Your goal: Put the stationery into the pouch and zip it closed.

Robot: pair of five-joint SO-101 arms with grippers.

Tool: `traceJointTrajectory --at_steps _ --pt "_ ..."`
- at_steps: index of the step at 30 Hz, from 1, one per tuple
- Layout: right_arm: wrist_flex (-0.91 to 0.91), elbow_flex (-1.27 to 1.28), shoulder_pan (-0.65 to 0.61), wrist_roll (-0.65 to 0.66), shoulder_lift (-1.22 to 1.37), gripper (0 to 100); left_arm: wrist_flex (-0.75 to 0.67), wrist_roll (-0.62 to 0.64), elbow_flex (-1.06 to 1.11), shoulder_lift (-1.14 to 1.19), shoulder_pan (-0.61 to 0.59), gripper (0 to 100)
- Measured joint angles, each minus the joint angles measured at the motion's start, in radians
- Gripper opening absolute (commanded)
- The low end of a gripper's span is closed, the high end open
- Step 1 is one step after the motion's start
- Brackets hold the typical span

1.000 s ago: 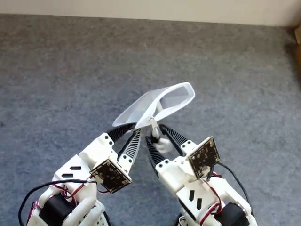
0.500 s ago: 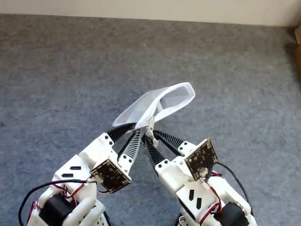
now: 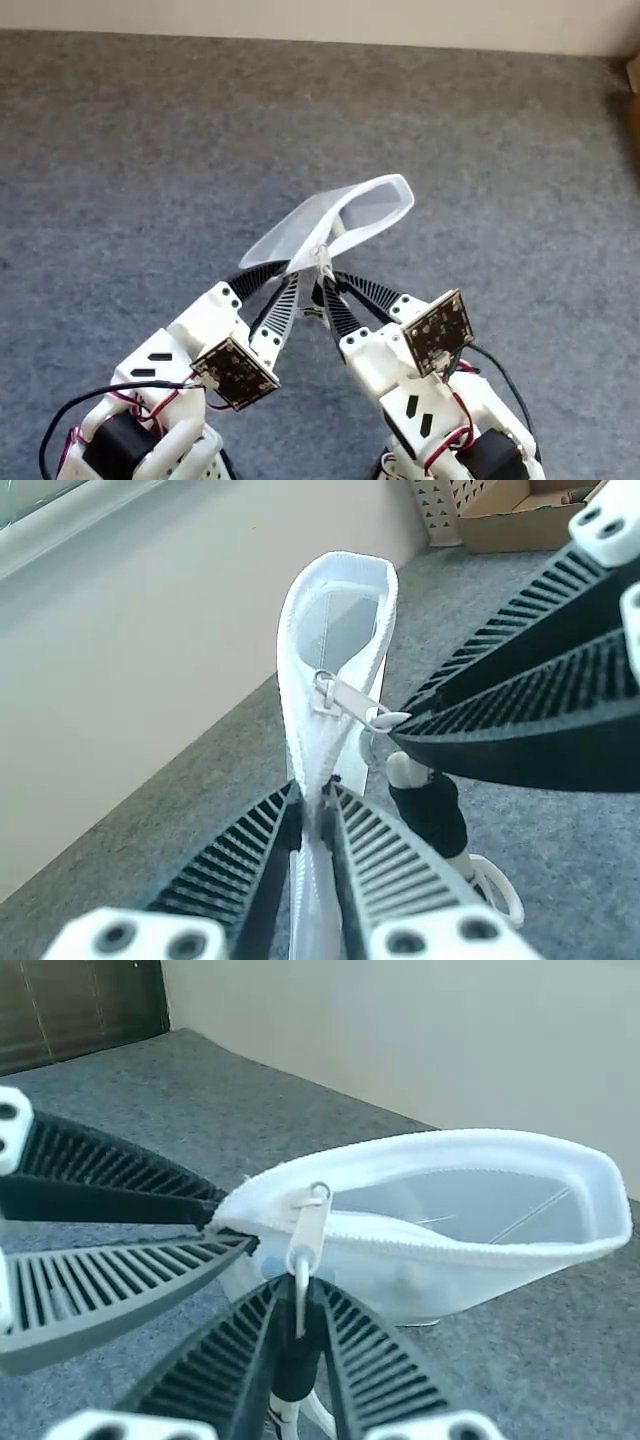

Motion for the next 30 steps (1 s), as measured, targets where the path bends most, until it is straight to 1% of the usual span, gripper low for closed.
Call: traceJointTrajectory --at_steps 6,10,15,20,22,25,30 --pt "0.029 0.000 -0.032 0.000 0.000 0.5 0.000 0.000 0.000 0.000 0.000 1" --pt "0.040 0.000 -0.041 0.000 0.000 0.5 0.000 0.000 0.000 0.002 0.018 6" --pt "0.041 0.000 -0.044 0.000 0.000 0.5 0.000 0.000 0.000 0.003 0.048 7" --pt "0.080 -0.002 -0.044 0.000 -0.002 0.5 -0.086 0.000 0.060 -0.006 0.058 7" --pt "0.084 -0.002 -0.044 0.000 -0.002 0.5 -0.112 0.000 0.068 -0.006 0.058 8" --pt "0.086 -0.002 -0.044 0.000 -0.002 0.5 -0.133 0.000 0.069 0.000 0.058 11" --pt "0.087 -0.002 -0.044 0.000 -0.002 0.5 -0.143 0.000 0.078 0.000 0.094 12"
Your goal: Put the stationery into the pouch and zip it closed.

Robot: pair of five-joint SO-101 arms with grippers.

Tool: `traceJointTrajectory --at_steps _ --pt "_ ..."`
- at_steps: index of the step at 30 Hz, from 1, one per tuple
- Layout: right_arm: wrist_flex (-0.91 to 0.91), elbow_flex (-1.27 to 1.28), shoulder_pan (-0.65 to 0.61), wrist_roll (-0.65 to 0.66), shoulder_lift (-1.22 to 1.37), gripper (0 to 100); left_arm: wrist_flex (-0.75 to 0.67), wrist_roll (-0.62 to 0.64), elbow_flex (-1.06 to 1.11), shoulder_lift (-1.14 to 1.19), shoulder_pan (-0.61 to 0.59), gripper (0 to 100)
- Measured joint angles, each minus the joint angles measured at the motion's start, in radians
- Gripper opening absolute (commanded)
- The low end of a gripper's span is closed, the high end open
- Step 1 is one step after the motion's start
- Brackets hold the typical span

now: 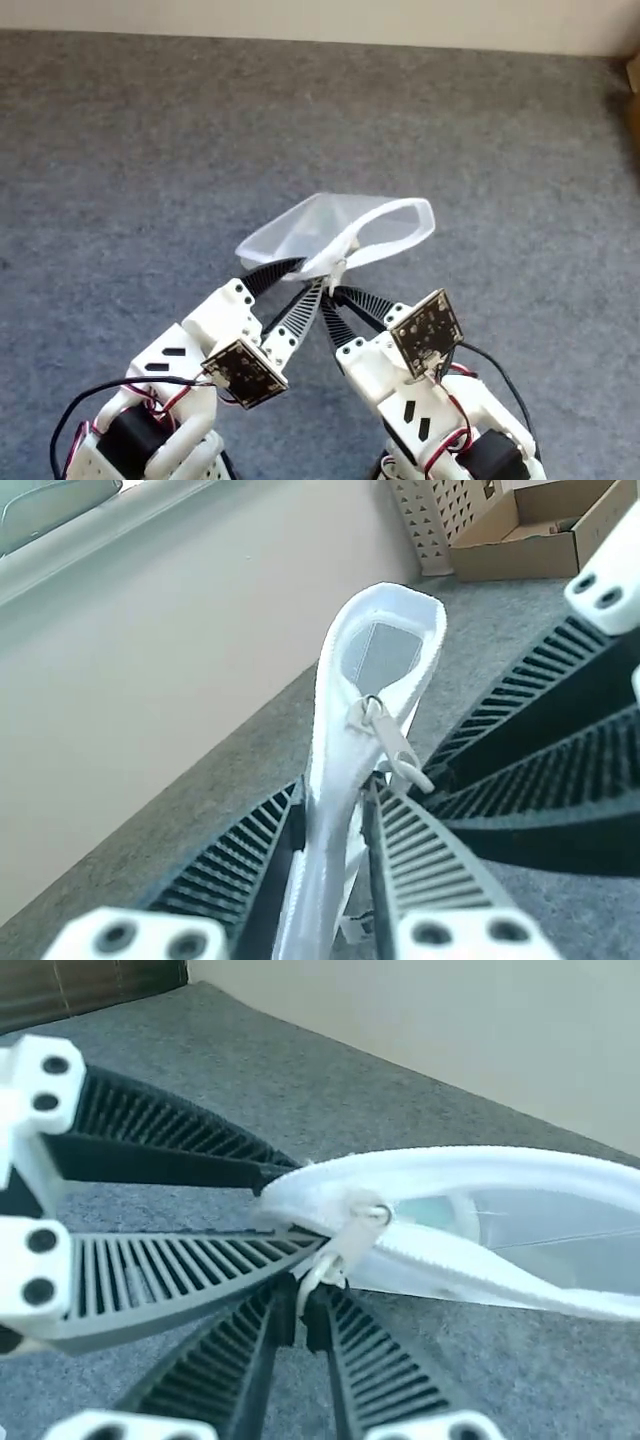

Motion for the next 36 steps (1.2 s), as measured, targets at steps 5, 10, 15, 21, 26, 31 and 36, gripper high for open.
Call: traceJointTrajectory --at_steps 5,10,15,21,26,31,36 --pt "0.000 0.000 0.000 0.000 0.000 0.5 -0.002 0.000 0.000 0.000 0.008 11" --pt "0.000 0.000 0.000 0.000 0.000 0.5 -0.002 0.000 0.005 0.000 0.008 4" --pt "0.000 0.000 0.002 0.000 0.000 0.5 -0.003 -0.060 0.041 -0.008 0.018 1" --pt "0.000 0.002 0.118 0.002 0.000 0.5 -0.005 -0.068 0.041 -0.008 0.017 1" --pt "0.000 0.000 0.247 -0.014 0.000 0.5 0.009 -0.068 0.037 -0.008 0.011 0" --pt "-0.057 0.000 0.359 -0.043 0.000 0.5 0.064 -0.068 0.018 -0.008 0.005 0" --pt "-0.109 0.002 0.437 -0.063 0.000 0.5 0.072 -0.068 0.018 -0.008 0.006 0"
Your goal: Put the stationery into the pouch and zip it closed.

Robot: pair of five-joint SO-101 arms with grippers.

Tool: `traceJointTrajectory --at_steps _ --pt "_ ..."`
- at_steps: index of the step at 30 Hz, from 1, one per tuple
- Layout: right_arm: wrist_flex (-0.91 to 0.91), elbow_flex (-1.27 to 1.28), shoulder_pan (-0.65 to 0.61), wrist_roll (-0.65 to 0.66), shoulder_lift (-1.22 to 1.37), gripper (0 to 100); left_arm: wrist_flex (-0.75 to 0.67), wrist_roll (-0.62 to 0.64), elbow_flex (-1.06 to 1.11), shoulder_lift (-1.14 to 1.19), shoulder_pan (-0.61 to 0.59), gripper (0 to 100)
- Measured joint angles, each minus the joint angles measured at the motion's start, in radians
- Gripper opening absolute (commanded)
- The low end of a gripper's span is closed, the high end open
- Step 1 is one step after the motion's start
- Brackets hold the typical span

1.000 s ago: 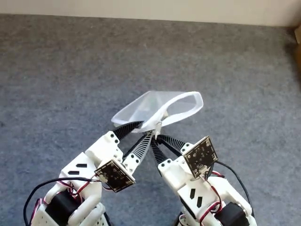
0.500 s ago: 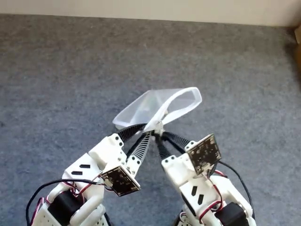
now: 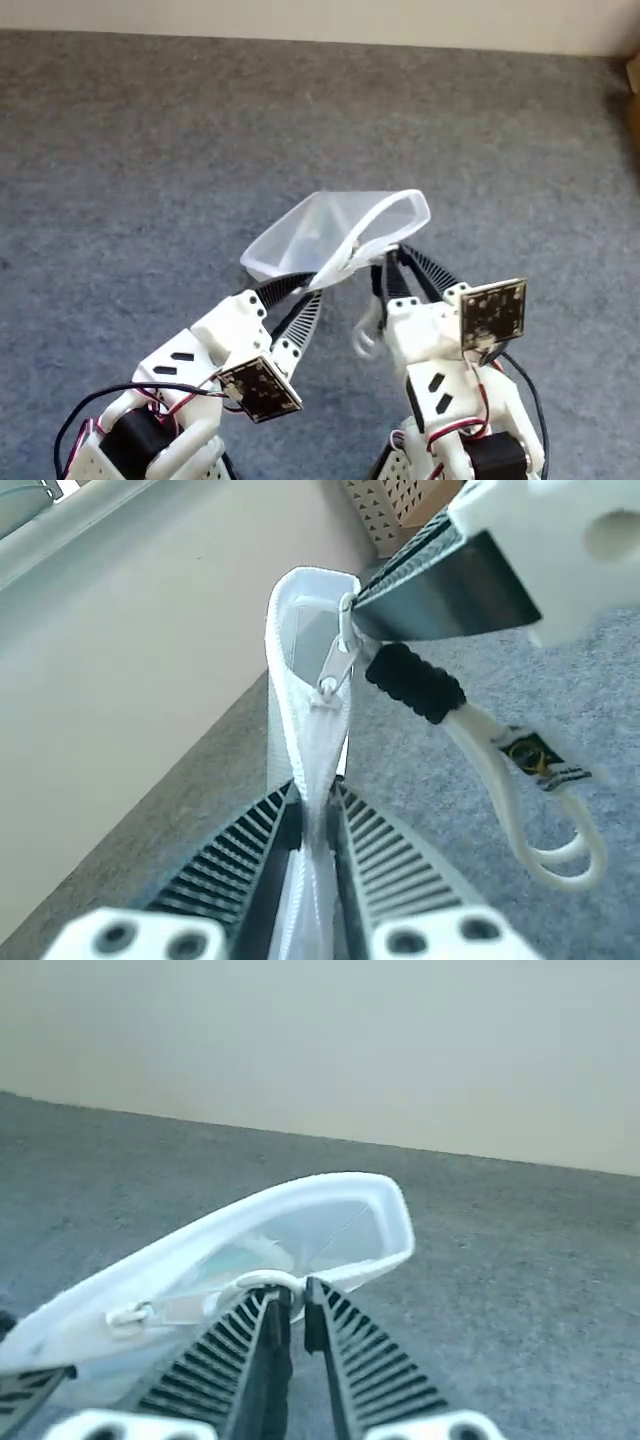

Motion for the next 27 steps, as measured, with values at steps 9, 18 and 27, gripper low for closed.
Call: traceJointTrajectory --at_steps 9,18,27 --pt "-0.026 0.000 0.077 -0.003 0.002 0.5 0.021 0.000 -0.005 0.000 0.000 0" --pt "-0.117 0.032 0.132 -0.003 0.008 0.5 0.064 0.000 -0.031 0.002 0.000 0" --pt "-0.216 0.115 0.253 0.005 0.000 0.5 0.071 0.000 -0.031 0.002 0.000 0"
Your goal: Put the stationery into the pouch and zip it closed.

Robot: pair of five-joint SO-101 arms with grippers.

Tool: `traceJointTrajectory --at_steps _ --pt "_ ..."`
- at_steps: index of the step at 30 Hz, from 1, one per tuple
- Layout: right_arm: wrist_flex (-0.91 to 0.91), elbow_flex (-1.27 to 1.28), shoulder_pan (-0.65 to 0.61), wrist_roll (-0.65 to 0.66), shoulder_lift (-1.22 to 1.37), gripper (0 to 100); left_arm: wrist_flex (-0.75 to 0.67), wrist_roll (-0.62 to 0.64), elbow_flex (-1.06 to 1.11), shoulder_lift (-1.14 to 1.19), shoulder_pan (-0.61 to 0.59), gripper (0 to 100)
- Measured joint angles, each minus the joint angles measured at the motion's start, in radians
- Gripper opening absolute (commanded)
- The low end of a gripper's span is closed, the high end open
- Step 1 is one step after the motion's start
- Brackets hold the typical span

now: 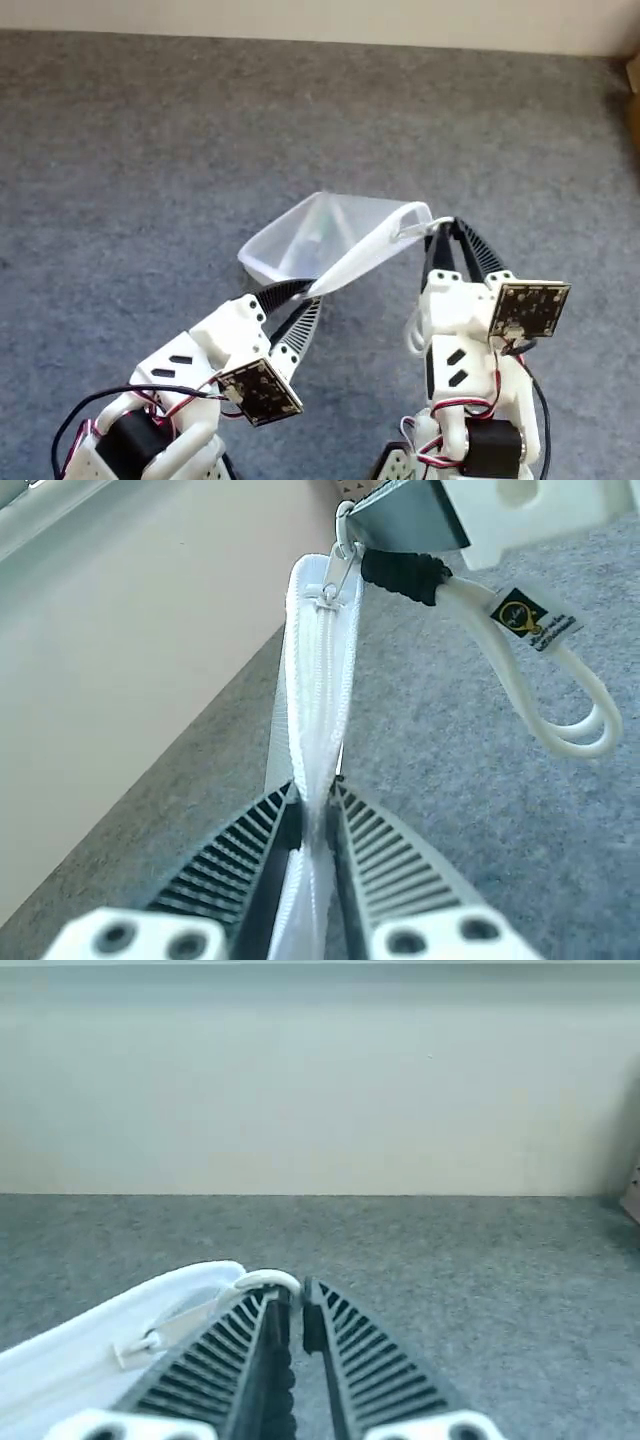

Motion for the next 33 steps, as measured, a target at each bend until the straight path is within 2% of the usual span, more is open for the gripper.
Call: traceJointTrajectory --at_steps 11,15,23,29,33 --pt "-0.008 0.017 0.129 0.018 0.008 0.5 0.003 0.000 0.000 0.002 -0.011 0" --pt "0.008 0.017 0.129 0.018 0.008 1.2 0.003 0.000 0.000 0.003 -0.014 0" --pt "0.207 0.002 -0.020 0.026 -0.003 18.0 0.011 0.000 0.003 0.003 -0.017 1" --pt "0.410 -0.083 -0.158 0.028 -0.003 19.1 0.012 0.000 0.015 0.000 -0.018 1" --pt "0.474 -0.124 -0.233 0.029 0.000 19.1 0.012 -0.002 0.015 0.000 -0.018 13"
